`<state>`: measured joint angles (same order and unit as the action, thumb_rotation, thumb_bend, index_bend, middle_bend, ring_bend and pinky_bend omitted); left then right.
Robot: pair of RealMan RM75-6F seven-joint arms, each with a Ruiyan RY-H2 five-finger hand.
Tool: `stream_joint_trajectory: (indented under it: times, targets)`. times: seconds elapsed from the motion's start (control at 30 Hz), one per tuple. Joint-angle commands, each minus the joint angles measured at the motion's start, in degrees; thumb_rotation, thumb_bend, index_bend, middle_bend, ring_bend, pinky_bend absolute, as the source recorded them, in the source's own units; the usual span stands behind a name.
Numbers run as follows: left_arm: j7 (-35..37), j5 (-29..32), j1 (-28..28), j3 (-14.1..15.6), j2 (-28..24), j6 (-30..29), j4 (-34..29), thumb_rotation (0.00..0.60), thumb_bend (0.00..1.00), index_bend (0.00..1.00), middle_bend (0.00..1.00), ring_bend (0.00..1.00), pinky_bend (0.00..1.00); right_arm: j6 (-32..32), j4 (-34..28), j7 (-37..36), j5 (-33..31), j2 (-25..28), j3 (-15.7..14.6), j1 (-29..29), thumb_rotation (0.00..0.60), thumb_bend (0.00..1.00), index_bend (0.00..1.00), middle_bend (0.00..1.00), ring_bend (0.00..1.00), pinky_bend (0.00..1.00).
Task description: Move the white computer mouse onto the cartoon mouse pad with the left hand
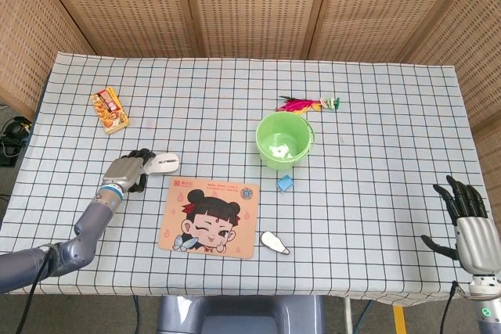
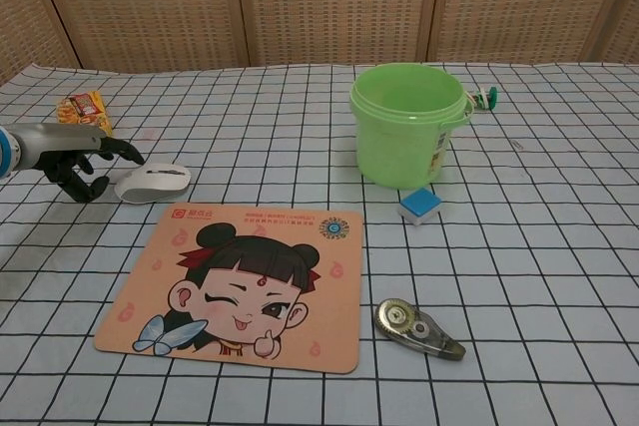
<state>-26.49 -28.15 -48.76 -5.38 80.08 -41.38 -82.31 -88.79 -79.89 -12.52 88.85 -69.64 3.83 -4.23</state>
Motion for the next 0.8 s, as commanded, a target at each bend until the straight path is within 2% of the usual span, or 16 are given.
stream_joint_trajectory:
  times: [0.03,0.33,0.8]
  targets:
    - [0.1,0.4,-0.2,0.6,-0.2,-0.1,-0.4,0.600,0.77,0.12,0.04,0.02,0.15,-0.2,-0.1,0.0,0.2,0.1,0.0,0.0,0.600,0.08,0.16,0.00,0.00,0.00]
    - [0.5,0.8,-1.0,1.4,0.1,0.2,-0.7,0.600,0.77,0.12,0.04,0.03,0.16,-0.5,-0.3,0.2,0.5,0.1,-0.1,0.2,0.600,0.08,0.16,0.00,0.00,0.00]
    - [1.9,-1.1,-0.6,3.4,-2.9,-1.5,-5.7,0.600,0.77,0.13,0.04,0.05,0.18,-1.2,-0.9,0.5,1.1,0.3,-0.3,0.4,0.600,0.08,0.16,0.00,0.00,0.00]
